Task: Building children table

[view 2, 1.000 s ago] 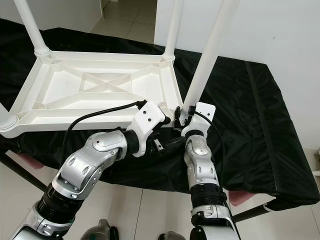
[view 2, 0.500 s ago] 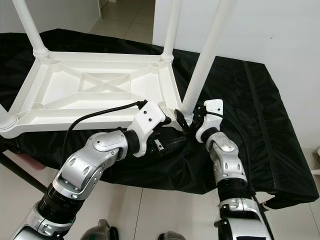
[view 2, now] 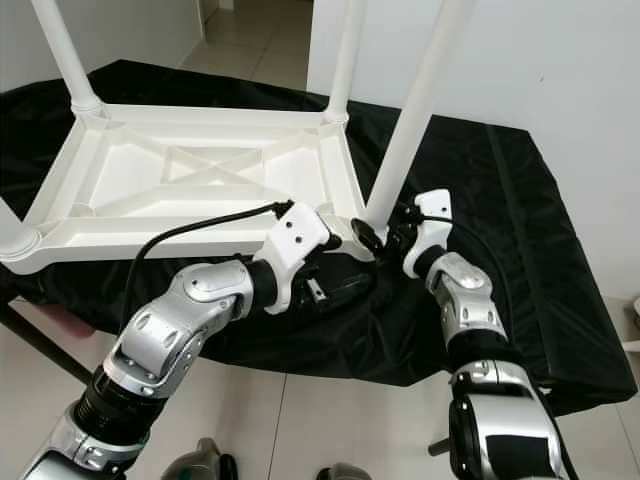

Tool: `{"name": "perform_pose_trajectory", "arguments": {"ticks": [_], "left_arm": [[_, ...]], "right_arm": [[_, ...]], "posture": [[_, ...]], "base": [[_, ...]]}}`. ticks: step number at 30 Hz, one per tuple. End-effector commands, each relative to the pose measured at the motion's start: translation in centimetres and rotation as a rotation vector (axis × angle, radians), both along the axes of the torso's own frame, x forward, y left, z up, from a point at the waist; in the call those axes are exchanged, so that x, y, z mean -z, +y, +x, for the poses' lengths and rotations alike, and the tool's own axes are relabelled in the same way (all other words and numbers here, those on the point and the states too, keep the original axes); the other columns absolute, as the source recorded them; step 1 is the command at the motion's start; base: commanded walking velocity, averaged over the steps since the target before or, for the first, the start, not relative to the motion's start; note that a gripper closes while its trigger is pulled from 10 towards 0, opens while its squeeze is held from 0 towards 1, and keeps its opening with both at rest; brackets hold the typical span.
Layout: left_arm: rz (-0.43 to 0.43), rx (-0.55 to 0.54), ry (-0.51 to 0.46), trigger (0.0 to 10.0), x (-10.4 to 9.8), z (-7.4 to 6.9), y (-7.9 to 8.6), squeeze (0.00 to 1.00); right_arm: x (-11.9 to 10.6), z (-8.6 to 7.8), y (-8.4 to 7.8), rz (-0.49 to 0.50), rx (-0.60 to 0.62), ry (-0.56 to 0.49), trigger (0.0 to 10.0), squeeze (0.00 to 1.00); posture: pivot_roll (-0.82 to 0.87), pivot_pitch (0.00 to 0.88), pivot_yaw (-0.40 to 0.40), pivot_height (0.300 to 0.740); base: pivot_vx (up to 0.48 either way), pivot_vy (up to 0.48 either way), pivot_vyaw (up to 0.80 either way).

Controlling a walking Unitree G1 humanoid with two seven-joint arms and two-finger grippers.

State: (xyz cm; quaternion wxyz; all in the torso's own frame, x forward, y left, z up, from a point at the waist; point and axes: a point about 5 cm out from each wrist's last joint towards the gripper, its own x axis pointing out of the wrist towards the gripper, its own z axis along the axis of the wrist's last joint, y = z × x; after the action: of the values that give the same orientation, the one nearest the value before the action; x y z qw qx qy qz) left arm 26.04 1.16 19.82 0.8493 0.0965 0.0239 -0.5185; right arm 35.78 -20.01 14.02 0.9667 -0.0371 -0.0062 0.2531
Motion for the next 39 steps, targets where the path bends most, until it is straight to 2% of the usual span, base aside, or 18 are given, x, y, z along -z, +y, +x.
{"name": "perform_pose_trajectory", "arguments": {"ticks": [1,2,3,4,5,6,20,21,22,31,36,39], "left_arm": [[0.001,-0.012,-0.007,10.0,-0.2,0.1,0.0,0.00],[0.001,-0.012,-0.007,10.0,-0.2,0.1,0.0,0.00],[0.002,-0.012,-0.008,10.0,-0.2,0.1,0.0,0.00],[0.002,-0.012,-0.008,10.0,-0.2,0.1,0.0,0.00],[0.002,-0.012,-0.008,10.0,-0.2,0.1,0.0,0.00],[0.002,-0.014,-0.009,10.0,-0.2,0.1,0.0,0.00],[0.000,-0.013,-0.009,10.0,-0.2,0.1,0.0,0.00],[-0.001,-0.013,-0.008,10.0,-0.2,0.1,0.0,0.00],[-0.001,-0.013,-0.008,10.0,-0.2,0.1,0.0,0.00],[0.001,-0.014,-0.006,10.0,-0.1,0.1,0.0,0.00],[0.002,-0.014,-0.005,10.0,0.0,0.1,0.0,0.00],[0.003,-0.012,-0.004,10.0,0.0,0.1,0.0,0.00]], "right_arm": [[0.1,0.0,-0.5,-0.014,0.004,0.003,10.0,0.00],[0.1,0.0,-0.5,-0.014,0.004,0.003,10.0,0.00],[0.2,0.1,-0.3,-0.017,-0.006,0.005,4.6,0.00],[0.2,0.1,-0.3,-0.017,-0.006,0.005,4.6,0.00],[0.3,0.1,-0.2,-0.012,-0.015,0.009,0.8,0.00],[0.3,0.1,-0.2,-0.008,-0.022,0.011,0.0,0.00],[1.0,-0.2,-0.6,0.003,-0.050,0.030,0.0,0.00],[1.2,-0.3,-0.7,0.000,-0.043,0.038,3.4,0.00],[1.4,-0.3,-0.9,-0.003,-0.036,0.042,10.0,0.00],[1.6,-0.7,-1.0,0.022,-0.010,0.039,10.0,0.00],[1.8,-0.8,-0.4,0.007,0.110,0.021,10.0,0.00],[1.8,-1.0,0.2,0.022,0.137,0.008,10.0,0.00]], "posture": [[0.05,0.022,-0.040,0.740],[0.05,0.022,-0.040,0.740],[0.05,0.022,-0.040,0.740],[0.05,0.022,-0.040,0.740],[0.05,0.021,-0.041,0.740],[0.06,0.020,-0.041,0.740],[0.05,0.021,-0.042,0.740],[0.05,0.021,-0.043,0.740],[0.04,0.022,-0.044,0.740],[0.04,0.021,-0.045,0.740],[0.04,0.021,-0.047,0.740],[0.04,0.020,-0.047,0.740]], "base": [[0.000,0.000,0.00],[0.000,0.000,0.00],[0.000,0.000,0.00],[0.000,0.000,0.00],[0.000,0.000,0.00],[0.000,0.000,0.00],[0.000,0.000,0.00],[0.000,0.000,0.00],[0.000,0.000,0.00],[0.000,0.000,0.00],[0.000,0.000,0.00],[0.000,0.000,0.00]]}}
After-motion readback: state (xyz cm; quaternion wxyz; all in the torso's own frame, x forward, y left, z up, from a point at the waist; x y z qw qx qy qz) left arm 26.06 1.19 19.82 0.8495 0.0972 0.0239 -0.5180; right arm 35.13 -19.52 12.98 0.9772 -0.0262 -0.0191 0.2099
